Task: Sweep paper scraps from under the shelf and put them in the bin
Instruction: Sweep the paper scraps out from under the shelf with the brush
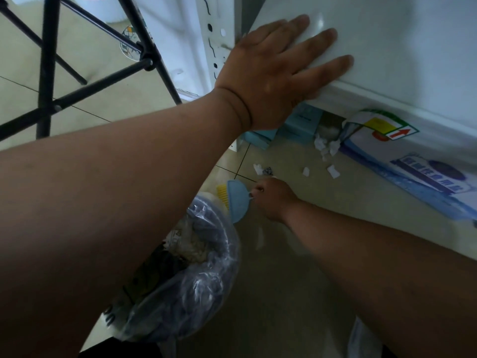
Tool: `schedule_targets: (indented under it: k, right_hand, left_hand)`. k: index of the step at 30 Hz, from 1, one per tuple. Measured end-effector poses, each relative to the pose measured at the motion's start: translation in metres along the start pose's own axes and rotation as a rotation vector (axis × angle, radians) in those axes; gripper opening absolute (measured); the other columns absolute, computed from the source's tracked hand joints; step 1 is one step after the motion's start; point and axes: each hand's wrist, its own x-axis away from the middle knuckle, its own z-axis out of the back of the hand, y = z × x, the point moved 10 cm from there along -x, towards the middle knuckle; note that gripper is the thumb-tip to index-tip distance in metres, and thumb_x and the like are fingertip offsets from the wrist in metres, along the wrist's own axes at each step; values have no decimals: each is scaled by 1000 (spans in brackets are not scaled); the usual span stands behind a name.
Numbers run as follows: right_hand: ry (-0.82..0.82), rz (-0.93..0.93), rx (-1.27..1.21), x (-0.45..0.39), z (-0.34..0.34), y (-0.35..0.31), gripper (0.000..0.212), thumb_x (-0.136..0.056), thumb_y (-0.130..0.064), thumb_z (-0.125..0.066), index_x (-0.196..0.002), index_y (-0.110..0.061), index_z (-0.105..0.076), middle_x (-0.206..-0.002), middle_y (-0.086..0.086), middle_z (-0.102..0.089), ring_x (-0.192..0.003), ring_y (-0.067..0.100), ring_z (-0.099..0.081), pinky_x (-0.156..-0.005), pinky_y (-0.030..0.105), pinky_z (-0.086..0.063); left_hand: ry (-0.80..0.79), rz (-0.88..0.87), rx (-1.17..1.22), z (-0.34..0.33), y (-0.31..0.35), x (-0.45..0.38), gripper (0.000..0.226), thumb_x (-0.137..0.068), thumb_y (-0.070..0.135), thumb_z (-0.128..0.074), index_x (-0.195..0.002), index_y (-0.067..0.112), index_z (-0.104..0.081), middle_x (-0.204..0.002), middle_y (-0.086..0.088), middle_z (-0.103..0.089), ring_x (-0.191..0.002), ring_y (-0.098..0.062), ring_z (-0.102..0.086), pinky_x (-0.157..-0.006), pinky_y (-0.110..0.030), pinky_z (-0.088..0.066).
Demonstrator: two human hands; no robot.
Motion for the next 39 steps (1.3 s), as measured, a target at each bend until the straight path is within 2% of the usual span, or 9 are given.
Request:
schedule_targets:
  k: [5,11,15,20,23,27,34,36,39]
  right_hand:
    - [12,-49,19,-1,-22,-3,17,-79,-33,-49,-64,-23,-49,-66,-8,-53,-69,20,-54,-59,29,-39]
    - [81,-132,111,-2,4,34,20,-90,-38,-43,-84,-27,-58,-104,7,-67,-88,26,-61,-72,33,-46]
    - [113,-208,128,10,42,75,19,-92,-38,-46,-83,-26,-57,-107,7,-67,-95,25,-63,-84,36,-53]
    - [183,-220,164,27,76,105,19,-97,-34,-46,-84,-29,-58,-104,2,-67,-87,18,-59,-75,29,-48]
    - [167,-191,90,25,71,100,22,-96,-33,-49,-82,-24,-63,-99,4,-68,-84,17,-60,-71,30,-48]
    - [264,-259,-171,9,65,85,27,-97,-27,-50,-99,-11,-71,-124,11,-66,-103,26,-63,-85,31,-52]
    - [287,-342,-407,-17,43,59,27,-98,-30,-52,-111,-15,-71,-113,11,-70,-88,24,-62,-74,26,-42]
    - [283,-406,-412,-16,40,68,30,-99,-28,-52,-117,-12,-69,-121,12,-67,-101,28,-63,-78,26,-43]
    - [264,-502,-367,-6,40,90,45,-102,-29,-46,-143,-10,-51,-143,8,-56,-128,26,-53,-104,31,-42]
  left_hand:
    - [21,-8,-8,3,0,0,41,-108,39,-50,-147,29,-61,-145,-8,-65,-125,-43,-65,-97,-51,-56]
    - [20,-19,-19,2,1,0,42,-109,40,-47,-148,29,-59,-145,-9,-65,-126,-44,-65,-98,-52,-56]
    - [23,-9,-8,1,0,1,42,-109,40,-47,-148,29,-58,-146,-9,-64,-127,-43,-64,-99,-52,-55]
    - [14,-2,3,0,0,0,42,-109,40,-47,-148,28,-58,-146,-10,-64,-126,-44,-64,-99,-53,-54]
    - [-3,-5,5,-1,1,0,43,-109,40,-46,-149,27,-57,-147,-11,-63,-127,-45,-63,-100,-55,-54]
    - [-9,-3,-4,1,2,-1,42,-110,40,-46,-148,27,-59,-146,-11,-64,-126,-45,-64,-99,-55,-55]
    - [-37,-15,-22,-3,2,-1,43,-110,39,-46,-150,28,-57,-146,-10,-63,-126,-45,-63,-99,-55,-55]
    - [-49,-14,-17,-4,3,-2,44,-110,39,-45,-150,28,-57,-147,-10,-63,-127,-46,-63,-100,-54,-54]
    - [-74,-16,-10,-5,1,-2,45,-110,40,-44,-151,27,-55,-148,-11,-62,-128,-46,-62,-100,-55,-53]
